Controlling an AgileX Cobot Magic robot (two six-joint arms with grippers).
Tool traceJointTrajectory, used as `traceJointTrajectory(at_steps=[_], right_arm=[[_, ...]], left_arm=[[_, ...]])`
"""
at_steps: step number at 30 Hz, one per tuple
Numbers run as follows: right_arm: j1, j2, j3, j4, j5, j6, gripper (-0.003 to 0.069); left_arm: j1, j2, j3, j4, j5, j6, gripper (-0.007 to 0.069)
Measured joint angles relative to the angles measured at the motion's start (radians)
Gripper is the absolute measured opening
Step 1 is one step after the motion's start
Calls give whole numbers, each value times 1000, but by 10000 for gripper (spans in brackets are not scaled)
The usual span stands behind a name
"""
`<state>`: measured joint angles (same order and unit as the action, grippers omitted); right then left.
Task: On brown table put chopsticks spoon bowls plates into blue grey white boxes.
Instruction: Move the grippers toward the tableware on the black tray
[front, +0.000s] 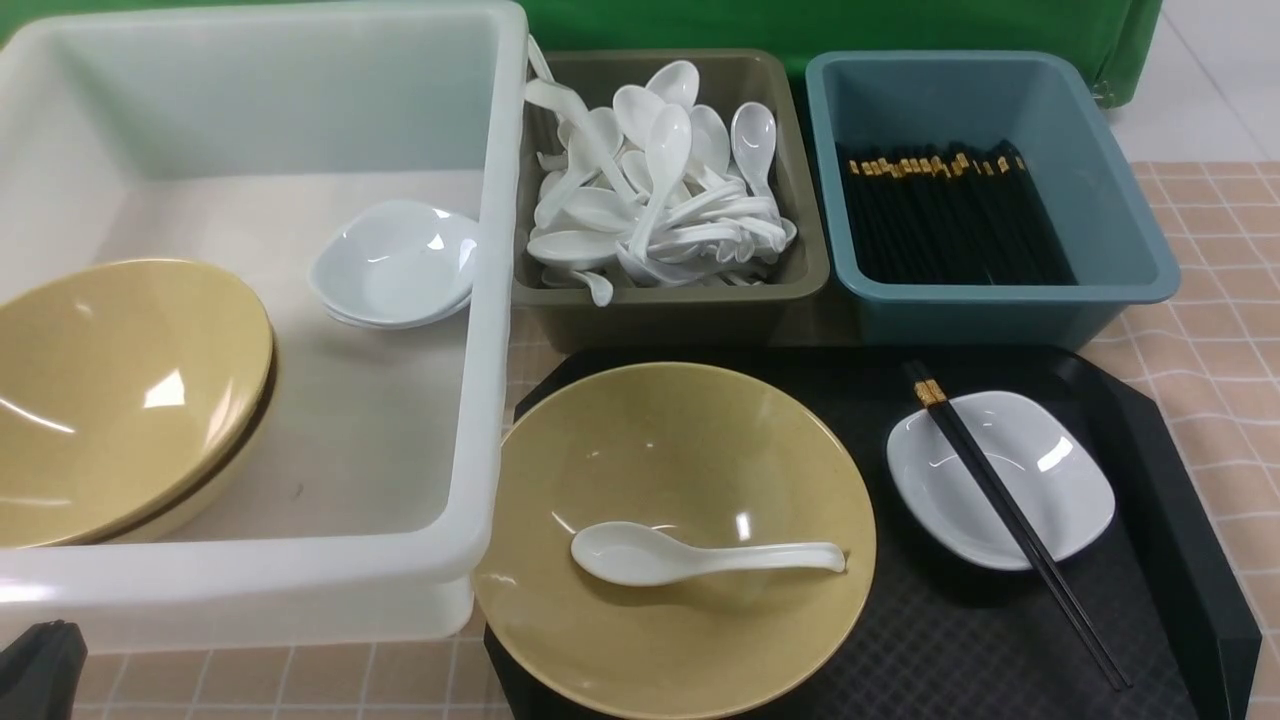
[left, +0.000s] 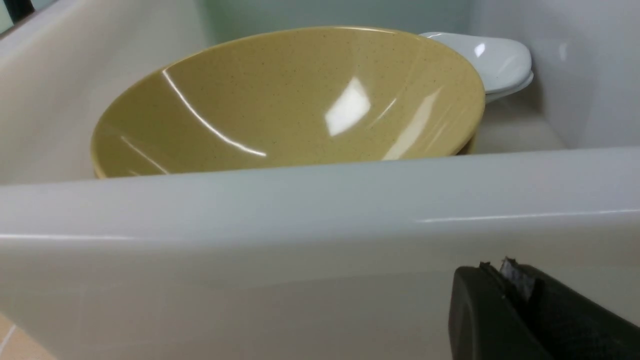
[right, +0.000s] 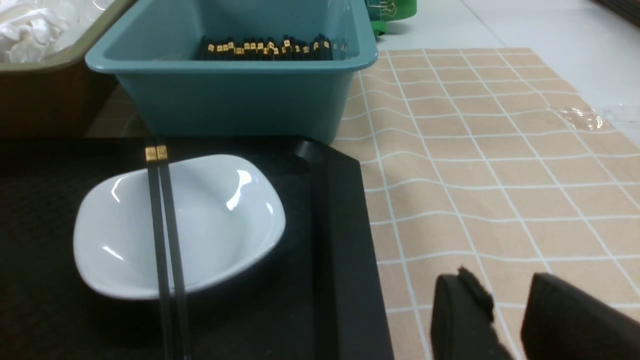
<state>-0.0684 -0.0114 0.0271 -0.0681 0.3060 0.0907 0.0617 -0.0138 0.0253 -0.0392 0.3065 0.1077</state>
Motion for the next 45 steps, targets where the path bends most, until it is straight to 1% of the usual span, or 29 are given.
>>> traceJointTrajectory(at_steps=[4, 7, 9, 10, 12, 13, 14, 15, 16, 17, 18, 20, 22, 26, 27, 28, 29, 30, 31, 33, 34, 35, 36, 37, 40, 41, 43, 44, 45], right_arm=[[0, 0, 0, 0, -1, 1, 236], [0, 0, 0, 2, -1, 16, 236], [0, 0, 0, 16, -1, 91, 236], [0, 0, 0, 26, -1, 136, 236], [0, 0, 0, 88, -1, 310, 236], [0, 0, 0, 122, -1, 413, 236], [0, 0, 0, 140, -1, 434, 236], [0, 0, 0, 210, -1, 607, 236], [0, 0, 0, 210, -1, 627, 236], [0, 0, 0, 254, -1, 770, 236], [0, 0, 0, 263, -1, 830, 236], [0, 0, 1, 270, -2, 876, 236], [0, 0, 1, 253, -2, 870, 236], [0, 0, 1, 241, -2, 830, 236], [1, 0, 1, 261, 0, 818, 236], [1, 0, 1, 265, 0, 816, 236], [4, 0, 1, 291, 0, 774, 236], [16, 0, -11, 312, 13, 694, 236], [33, 0, -44, 320, 32, 584, 236], [59, 2, -119, 327, 61, 415, 227], [74, 17, -177, 328, 77, 331, 216], [89, 49, -239, 330, 91, 253, 197], [94, 66, -265, 330, 97, 238, 188], [113, 155, -357, 329, 130, 120, 145], [126, 286, -494, 321, 196, -10, 90], [131, 427, -621, 317, 304, -138, 47], [132, 578, -740, 313, 447, -270, 36], [134, 661, -820, 308, 562, -336, 36], [135, 687, -830, 307, 577, -353, 36]], left_arm=[[0, 0, 0, 33, -9, -1, 2], [0, 0, 0, -1, -34, -32, 2], [0, 0, 0, -128, -72, -125, 2], [0, 0, 0, -214, -91, -184, 2], [0, 0, 0, -439, -132, -321, 2], [0, 0, 0, -523, -142, -386, 2], [0, 0, 0, -543, -147, -398, 2], [0, 0, 0, -703, -162, -485, 2], [0, 0, 0, -718, -165, -492, 2], [0, 0, 0, -805, -173, -523, 2], [0, 0, 0, -831, -176, -527, 2], [0, 0, 0, -865, -176, -525, 2], [0, 0, 0, -879, -174, -524, 2], [-3, 0, -6, -901, -122, -482, 2], [-7, 0, -38, -881, -70, -396, 2], [-8, 0, -51, -875, -64, -382, 2], [-12, 0, -108, -849, -24, -254, 2], [-13, 0, -158, -829, 16, -164, 2], [-13, 0, -226, -800, 65, -56, 2], [-12, 22, -343, -738, 154, 81, 2], [-9, 55, -411, -691, 196, 129, 2], [-1, 102, -489, -636, 261, 154, 2], [1, 113, -489, -624, 272, 158, 2], [14, 211, -587, -522, 355, 166, 2], [19, 345, -692, -393, 452, 143, 2], [15, 457, -773, -284, 525, 115, 2], [-2, 559, -839, -193, 616, 84, 2], [-27, 631, -880, -139, 677, 76, 2], [-27, 641, -885, -132, 677, 76, 2]])
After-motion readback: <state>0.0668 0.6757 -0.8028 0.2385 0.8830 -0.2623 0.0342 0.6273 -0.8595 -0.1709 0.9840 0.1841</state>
